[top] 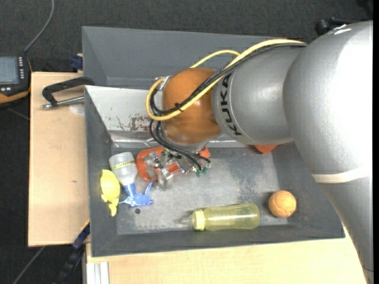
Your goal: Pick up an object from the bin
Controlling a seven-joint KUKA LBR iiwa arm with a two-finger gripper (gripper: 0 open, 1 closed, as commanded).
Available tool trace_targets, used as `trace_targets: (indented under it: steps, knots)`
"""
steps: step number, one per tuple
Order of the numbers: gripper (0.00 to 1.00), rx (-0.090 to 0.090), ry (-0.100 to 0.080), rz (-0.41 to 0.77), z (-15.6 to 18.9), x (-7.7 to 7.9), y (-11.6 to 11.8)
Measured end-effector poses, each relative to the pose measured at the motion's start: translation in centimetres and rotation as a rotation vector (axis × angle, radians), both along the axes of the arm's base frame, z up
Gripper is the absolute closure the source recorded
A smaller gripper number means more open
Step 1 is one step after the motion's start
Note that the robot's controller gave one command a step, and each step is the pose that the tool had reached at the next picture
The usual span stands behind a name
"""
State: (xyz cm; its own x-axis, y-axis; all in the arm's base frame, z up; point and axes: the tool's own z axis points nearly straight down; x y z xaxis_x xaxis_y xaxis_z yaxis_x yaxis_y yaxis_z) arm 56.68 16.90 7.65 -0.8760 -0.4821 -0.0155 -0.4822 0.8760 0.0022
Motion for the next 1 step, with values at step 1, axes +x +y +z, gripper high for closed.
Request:
trace_targets:
  steps: [1]
  knots:
    - [1.00, 0.000, 0.000, 0.000, 0.00, 0.00, -0.01]
